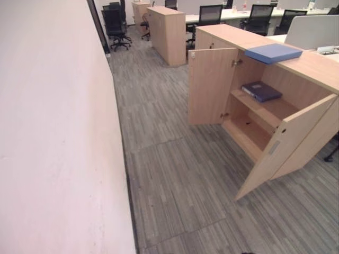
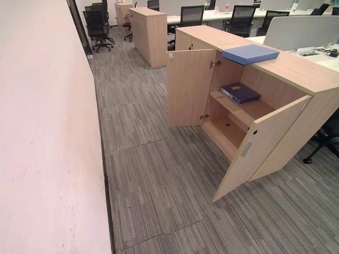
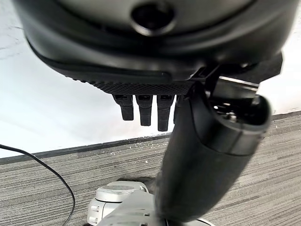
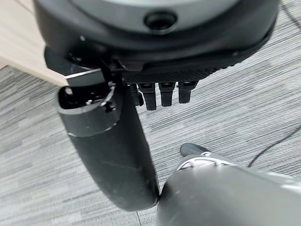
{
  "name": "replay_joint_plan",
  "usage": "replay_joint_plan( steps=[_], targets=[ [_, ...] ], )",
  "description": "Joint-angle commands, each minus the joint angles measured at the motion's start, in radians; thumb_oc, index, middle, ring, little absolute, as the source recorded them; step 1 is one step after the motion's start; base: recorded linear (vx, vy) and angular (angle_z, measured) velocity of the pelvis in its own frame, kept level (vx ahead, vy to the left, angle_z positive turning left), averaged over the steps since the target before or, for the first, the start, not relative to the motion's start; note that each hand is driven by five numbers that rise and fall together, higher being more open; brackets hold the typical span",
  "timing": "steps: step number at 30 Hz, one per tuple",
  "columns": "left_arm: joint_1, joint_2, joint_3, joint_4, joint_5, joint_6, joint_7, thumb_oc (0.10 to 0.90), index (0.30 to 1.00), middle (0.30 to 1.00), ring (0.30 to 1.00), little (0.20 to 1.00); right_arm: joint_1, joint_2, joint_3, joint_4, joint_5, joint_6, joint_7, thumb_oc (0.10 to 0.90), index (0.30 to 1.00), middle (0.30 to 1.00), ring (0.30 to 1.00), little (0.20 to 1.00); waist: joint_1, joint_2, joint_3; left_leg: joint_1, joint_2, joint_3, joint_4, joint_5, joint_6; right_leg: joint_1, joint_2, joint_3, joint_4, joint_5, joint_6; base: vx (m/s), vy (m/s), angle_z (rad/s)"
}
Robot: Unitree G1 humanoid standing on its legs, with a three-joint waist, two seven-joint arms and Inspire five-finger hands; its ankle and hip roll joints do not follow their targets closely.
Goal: Put the empty folder in the office cabinet
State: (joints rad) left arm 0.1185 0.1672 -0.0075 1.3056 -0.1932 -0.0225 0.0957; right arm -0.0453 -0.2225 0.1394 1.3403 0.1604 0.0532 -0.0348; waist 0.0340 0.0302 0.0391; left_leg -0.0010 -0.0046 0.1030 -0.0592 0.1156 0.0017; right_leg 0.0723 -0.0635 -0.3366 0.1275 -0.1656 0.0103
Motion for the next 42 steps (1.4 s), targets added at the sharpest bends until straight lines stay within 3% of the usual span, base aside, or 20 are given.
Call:
replay_joint_plan(
  steps=[1, 35, 42],
  targets=[
    [-0.027, 0.020, 0.017, 0.048, -0.037, 0.006, -0.006, 0.800, 0.900, 0.900, 0.900, 0.900, -0.031, -0.021, 0.017, 0.045, -0.010, 0.014, 0.005, 0.800, 0.900, 0.900, 0.900, 0.900, 0.024, -0.045, 0.043, 0.121, 0.023, -0.028, -0.028, -0.143, -0.065, 0.010, -0.081, -0.024, -0.211, 0.275, 0.104, 0.00, 0.000, 0.00],
    [-0.047, 0.032, -0.013, 0.089, -0.009, 0.032, -0.078, 0.800, 0.900, 0.900, 0.900, 0.900, -0.044, -0.037, 0.030, 0.040, -0.038, 0.029, 0.035, 0.800, 0.900, 0.900, 0.900, 0.900, 0.006, -0.042, 0.046, 0.134, 0.028, -0.022, -0.028, -0.155, -0.070, 0.023, -0.080, -0.016, -0.206, 0.265, 0.103, 0.00, 0.000, 0.00],
    [-0.087, 0.056, -0.001, 0.111, -0.024, 0.041, -0.048, 0.800, 0.900, 0.900, 0.900, 0.900, -0.046, -0.026, 0.033, 0.039, -0.015, 0.032, 0.034, 0.800, 0.900, 0.900, 0.900, 0.900, 0.000, -0.054, 0.069, 0.128, 0.058, -0.025, -0.028, -0.147, -0.077, -0.014, -0.076, -0.016, -0.136, 0.233, 0.086, 0.02, -0.074, -0.02]
  ],
)
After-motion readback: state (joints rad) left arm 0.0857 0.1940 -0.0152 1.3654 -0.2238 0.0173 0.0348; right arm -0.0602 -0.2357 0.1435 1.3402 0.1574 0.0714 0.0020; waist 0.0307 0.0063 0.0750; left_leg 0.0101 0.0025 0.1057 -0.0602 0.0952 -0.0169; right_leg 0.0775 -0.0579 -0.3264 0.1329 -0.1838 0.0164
